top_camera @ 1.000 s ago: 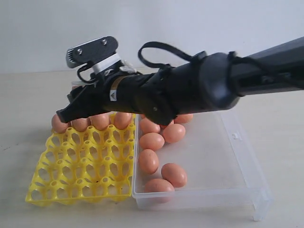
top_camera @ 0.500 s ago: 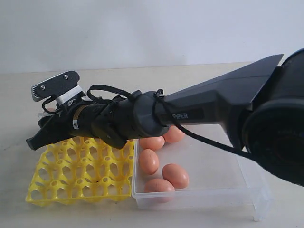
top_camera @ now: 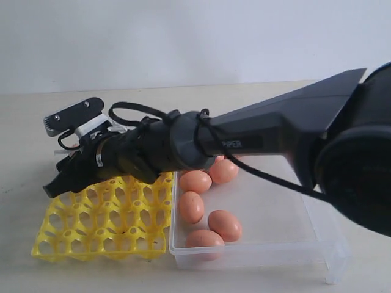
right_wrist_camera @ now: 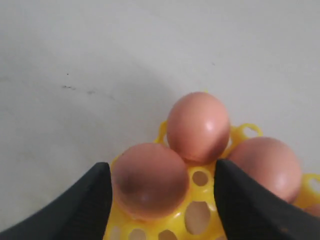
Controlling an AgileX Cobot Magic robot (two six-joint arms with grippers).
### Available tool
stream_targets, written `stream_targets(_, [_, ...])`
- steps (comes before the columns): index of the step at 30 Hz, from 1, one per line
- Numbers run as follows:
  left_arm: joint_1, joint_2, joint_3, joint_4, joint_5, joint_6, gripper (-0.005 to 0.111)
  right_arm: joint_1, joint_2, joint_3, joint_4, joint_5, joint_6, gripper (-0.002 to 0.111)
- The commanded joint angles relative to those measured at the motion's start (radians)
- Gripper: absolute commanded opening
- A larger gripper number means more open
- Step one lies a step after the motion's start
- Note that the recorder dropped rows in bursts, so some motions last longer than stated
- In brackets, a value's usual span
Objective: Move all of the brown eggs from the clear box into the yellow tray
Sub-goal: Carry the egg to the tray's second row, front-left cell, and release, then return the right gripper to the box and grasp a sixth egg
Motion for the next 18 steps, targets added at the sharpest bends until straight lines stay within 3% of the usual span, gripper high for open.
stream_targets(1, [-0.006,-0.006,-0.004,-0.002,-0.009,-0.005,0.000,-0.010,-0.123,-0.007,-0.013,0.131,-0.090,0.059])
stream_targets(9, [-0.006,-0.006,-0.004,-0.002,-0.009,-0.005,0.000,-0.025,-0.344,0.027,-0.087,0.368,-0.101,0.058])
stream_targets(18, [-0.006,-0.006,-0.004,-0.002,-0.009,-0.005,0.000,-0.079,-0.555,0.329,-0.135,0.668,0.061,0.058])
